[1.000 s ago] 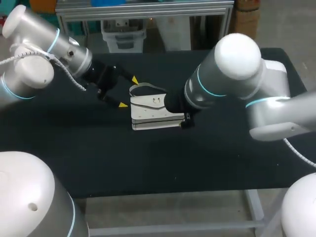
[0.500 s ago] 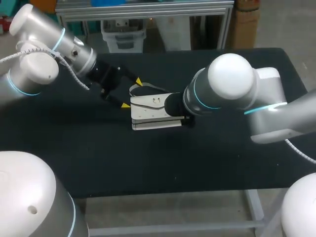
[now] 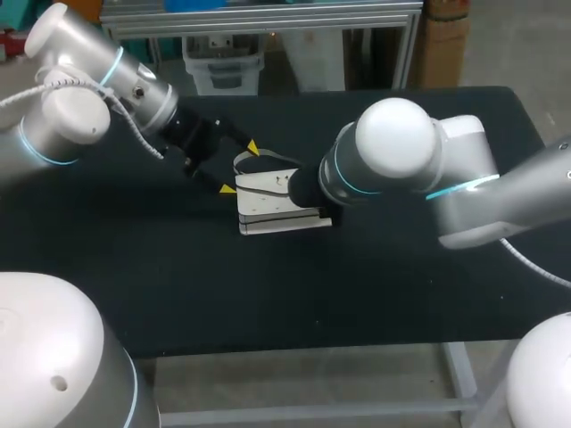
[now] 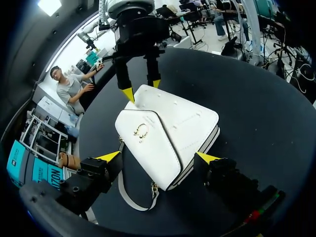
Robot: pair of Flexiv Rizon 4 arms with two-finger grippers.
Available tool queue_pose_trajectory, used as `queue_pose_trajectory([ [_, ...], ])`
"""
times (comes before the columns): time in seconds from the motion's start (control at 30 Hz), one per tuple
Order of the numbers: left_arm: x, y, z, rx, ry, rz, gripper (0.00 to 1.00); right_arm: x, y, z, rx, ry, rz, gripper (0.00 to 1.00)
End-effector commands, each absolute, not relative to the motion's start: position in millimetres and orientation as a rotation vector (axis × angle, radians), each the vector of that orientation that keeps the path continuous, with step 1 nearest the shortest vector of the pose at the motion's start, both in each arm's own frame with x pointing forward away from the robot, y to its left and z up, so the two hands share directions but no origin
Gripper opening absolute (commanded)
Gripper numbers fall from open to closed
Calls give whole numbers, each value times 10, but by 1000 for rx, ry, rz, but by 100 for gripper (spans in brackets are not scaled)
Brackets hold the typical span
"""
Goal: Pick up the bag, open it, inspect its contents, close it, and place it on the opposite side
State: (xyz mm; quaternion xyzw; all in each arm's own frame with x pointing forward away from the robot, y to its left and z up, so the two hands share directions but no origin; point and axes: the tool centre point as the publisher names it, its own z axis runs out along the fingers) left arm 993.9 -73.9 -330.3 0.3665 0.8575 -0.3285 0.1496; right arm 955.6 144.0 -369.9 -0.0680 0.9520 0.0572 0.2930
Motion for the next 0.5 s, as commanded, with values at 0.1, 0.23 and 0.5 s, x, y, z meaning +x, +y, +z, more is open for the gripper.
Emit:
queue_pose_trajectory([
  [0.1, 9973, -739, -3338, 1071, 2468, -949, 100, 9635, 1479, -3758, -173, 2540, 139, 45],
  [0.23, 9976, -740, -3346, 1081, 2465, -954, 100, 9649, 1478, -3768, -171, 2540, 134, 0],
  [0.5, 9993, -770, -3342, 1109, 2446, -980, 100, 9564, 1518, -3805, -164, 2539, 120, 0],
])
